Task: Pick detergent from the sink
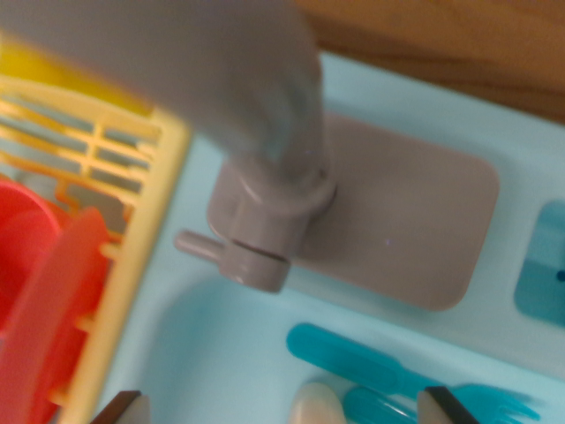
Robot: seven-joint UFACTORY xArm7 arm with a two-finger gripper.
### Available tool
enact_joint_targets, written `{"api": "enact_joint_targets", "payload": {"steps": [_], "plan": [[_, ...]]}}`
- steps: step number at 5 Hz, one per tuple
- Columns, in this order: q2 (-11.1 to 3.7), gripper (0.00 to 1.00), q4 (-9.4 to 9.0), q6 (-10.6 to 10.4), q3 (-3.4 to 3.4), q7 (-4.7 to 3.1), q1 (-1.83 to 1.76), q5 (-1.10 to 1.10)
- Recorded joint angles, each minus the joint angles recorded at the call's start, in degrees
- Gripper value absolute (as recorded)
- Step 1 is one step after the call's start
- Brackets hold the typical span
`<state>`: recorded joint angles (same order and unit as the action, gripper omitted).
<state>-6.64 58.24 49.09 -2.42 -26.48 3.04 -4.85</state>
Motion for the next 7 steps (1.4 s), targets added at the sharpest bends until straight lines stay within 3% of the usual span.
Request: {"api": "enact_joint_targets", "payload": {"steps": [1, 2, 3, 4, 5, 6, 7], "plan": [[-0.29, 0.00, -1.72, -2.04, -0.22, -1.23, 0.17, -0.24], [-0.29, 0.00, -1.72, -2.04, -0.22, -1.23, 0.17, -0.24], [-0.56, 0.00, -3.38, -4.00, -0.43, -2.40, 0.33, -0.46], [-0.56, 0.00, -3.38, -4.00, -0.43, -2.40, 0.33, -0.46], [-0.81, 0.00, -4.86, -5.75, -0.61, -3.46, 0.47, -0.67], [-0.81, 0.00, -4.86, -5.75, -0.61, -3.46, 0.47, -0.67], [-1.02, 0.00, -6.13, -7.26, -0.77, -4.36, 0.60, -0.84]]}}
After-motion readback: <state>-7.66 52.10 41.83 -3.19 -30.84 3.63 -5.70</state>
